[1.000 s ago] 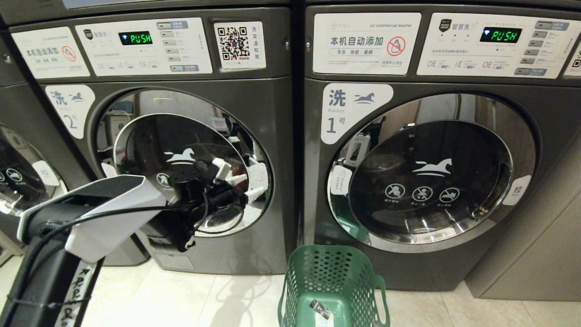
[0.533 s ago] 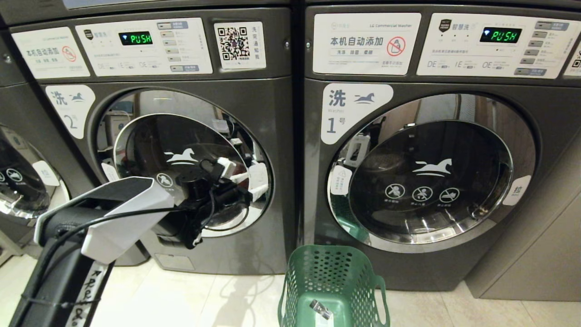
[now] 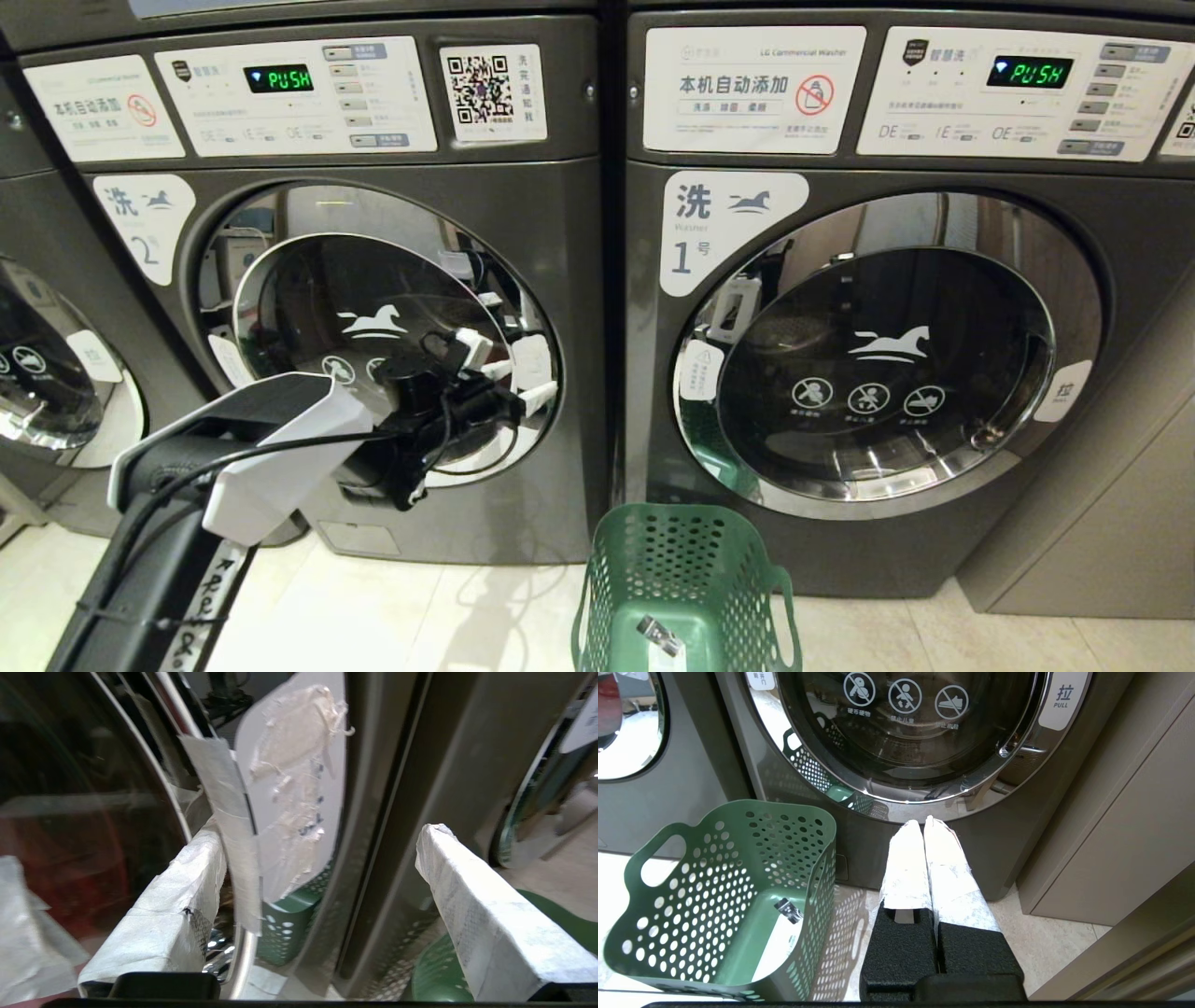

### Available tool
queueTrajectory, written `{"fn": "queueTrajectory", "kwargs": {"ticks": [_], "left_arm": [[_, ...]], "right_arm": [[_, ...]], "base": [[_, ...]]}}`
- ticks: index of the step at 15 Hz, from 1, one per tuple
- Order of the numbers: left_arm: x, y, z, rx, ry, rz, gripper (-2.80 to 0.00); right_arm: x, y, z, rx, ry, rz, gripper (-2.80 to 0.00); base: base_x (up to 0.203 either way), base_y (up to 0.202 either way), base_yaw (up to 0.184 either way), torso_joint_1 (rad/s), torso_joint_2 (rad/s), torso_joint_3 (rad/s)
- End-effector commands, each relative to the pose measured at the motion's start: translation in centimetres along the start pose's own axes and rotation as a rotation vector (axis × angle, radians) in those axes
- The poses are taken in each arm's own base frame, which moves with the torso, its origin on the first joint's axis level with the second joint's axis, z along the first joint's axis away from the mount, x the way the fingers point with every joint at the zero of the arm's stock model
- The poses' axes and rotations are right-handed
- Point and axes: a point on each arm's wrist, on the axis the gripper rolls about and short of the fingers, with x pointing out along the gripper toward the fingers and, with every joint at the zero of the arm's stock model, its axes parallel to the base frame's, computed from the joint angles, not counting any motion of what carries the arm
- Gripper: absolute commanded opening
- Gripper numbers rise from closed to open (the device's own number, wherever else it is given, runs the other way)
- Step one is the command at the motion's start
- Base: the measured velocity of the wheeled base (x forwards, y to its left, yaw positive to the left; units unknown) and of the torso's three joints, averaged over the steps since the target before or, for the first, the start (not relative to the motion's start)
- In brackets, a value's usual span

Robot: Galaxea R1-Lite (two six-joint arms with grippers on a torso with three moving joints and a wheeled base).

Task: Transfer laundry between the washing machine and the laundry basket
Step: Open the lid of the washing machine

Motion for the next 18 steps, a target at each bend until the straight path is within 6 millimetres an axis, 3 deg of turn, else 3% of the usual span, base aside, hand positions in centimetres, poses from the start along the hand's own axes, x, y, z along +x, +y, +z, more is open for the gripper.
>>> {"fn": "queueTrajectory", "kwargs": {"ticks": [1, 8, 18], "left_arm": [[0.05, -0.02, -0.04, -0.007, -0.007, -0.020, 0.00], [0.04, 0.25, -0.16, -0.090, -0.014, -0.130, 0.00], [0.79, 0.85, -0.04, -0.078, -0.039, -0.033, 0.00]], "right_arm": [[0.01, 0.00, -0.01, -0.001, 0.001, 0.000, -2.80], [0.00, 0.00, 0.01, -0.001, 0.000, 0.001, -2.80], [0.00, 0.00, 0.01, -0.001, 0.000, 0.001, -2.80]], "base": [[0.000, 0.000, 0.000, 0.000, 0.00, 0.000], [0.000, 0.000, 0.000, 0.000, 0.00, 0.000], [0.000, 0.000, 0.000, 0.000, 0.00, 0.000]]}}
